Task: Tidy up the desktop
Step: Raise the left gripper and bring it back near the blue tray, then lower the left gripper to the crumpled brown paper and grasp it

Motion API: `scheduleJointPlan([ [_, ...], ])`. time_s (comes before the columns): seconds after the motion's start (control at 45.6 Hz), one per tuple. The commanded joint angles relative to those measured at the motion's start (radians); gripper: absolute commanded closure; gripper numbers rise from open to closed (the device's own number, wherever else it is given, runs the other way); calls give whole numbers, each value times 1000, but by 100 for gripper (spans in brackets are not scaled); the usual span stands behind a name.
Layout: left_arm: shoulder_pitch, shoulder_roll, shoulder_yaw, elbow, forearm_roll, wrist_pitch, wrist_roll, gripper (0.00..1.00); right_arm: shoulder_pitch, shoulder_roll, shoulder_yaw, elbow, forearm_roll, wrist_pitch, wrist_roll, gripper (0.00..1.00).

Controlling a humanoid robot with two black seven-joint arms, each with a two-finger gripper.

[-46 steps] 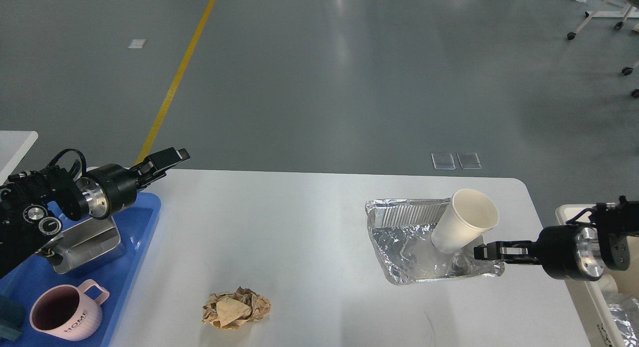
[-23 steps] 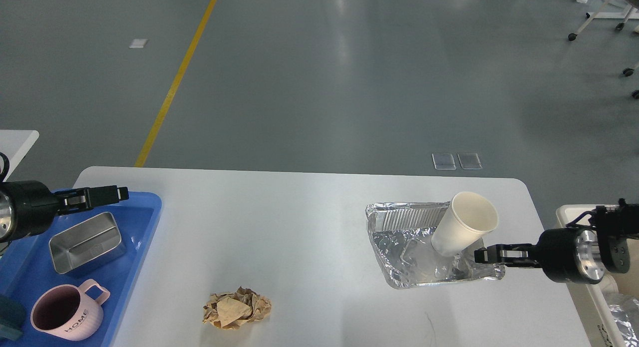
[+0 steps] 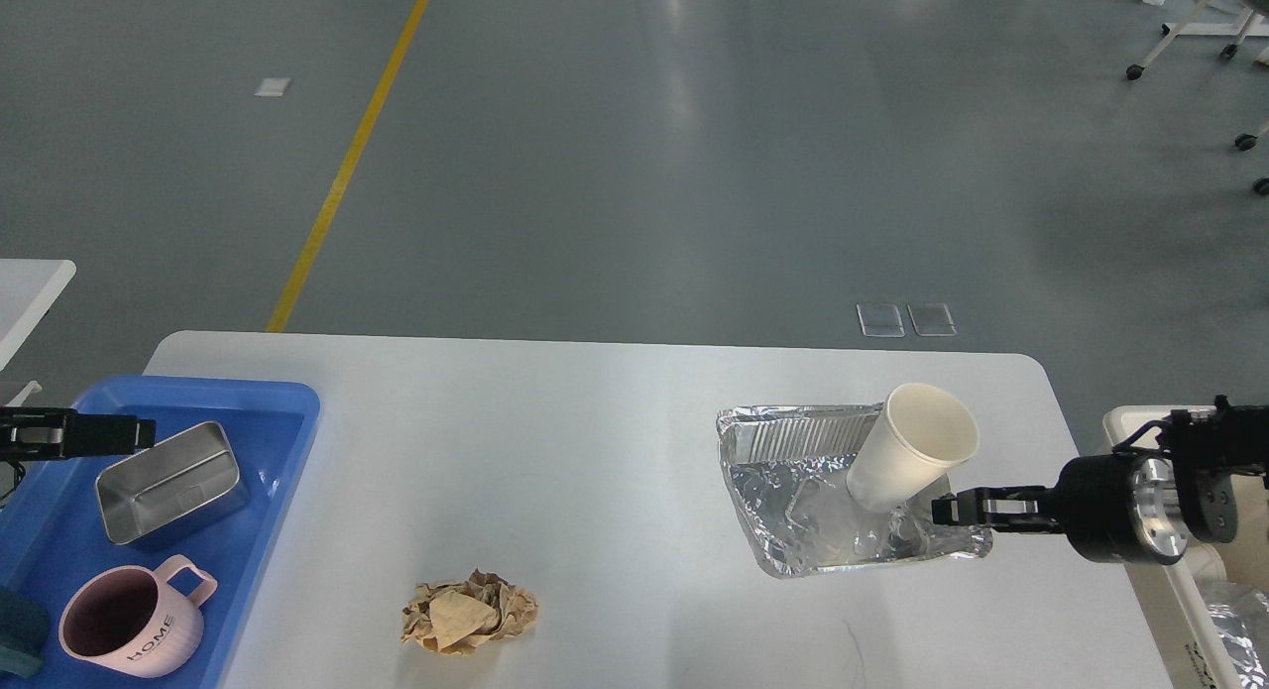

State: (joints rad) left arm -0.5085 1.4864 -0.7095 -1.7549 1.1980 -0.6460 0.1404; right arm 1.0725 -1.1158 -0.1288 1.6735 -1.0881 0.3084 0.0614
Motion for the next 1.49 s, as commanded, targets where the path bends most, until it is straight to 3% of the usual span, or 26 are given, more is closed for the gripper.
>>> scheduleJointPlan([
  [0.0, -4, 6, -4, -8, 2, -55, 1, 18, 0, 7, 0, 0, 1, 0, 0, 100],
  [0.131, -79, 26, -16, -8, 2, -122, -1, 18, -6, 8, 0, 0, -1, 0, 0, 100],
  [0.241, -179, 25, -16, -9, 0, -227, -1, 18, -8, 11, 0, 0, -1, 0, 0, 100],
  [0.416, -193, -17, -15, -8, 0, -233, 7, 18, -8, 21, 2, -3, -1, 0, 0, 100],
  [0.636, -168, -75, 45, -8, 5, -190, 38, 18, -9, 19, 0, -3, -1, 0, 0, 100],
  [1.162, -151, -112, 249, -9, 118, -98, 38, 18, -22, 21, 0, -5, -1, 0, 0, 100],
  [1.468, -30, -189, 298, -9, 273, 32, 38, 17, -26, 21, 0, -5, -1, 2, 0, 100],
])
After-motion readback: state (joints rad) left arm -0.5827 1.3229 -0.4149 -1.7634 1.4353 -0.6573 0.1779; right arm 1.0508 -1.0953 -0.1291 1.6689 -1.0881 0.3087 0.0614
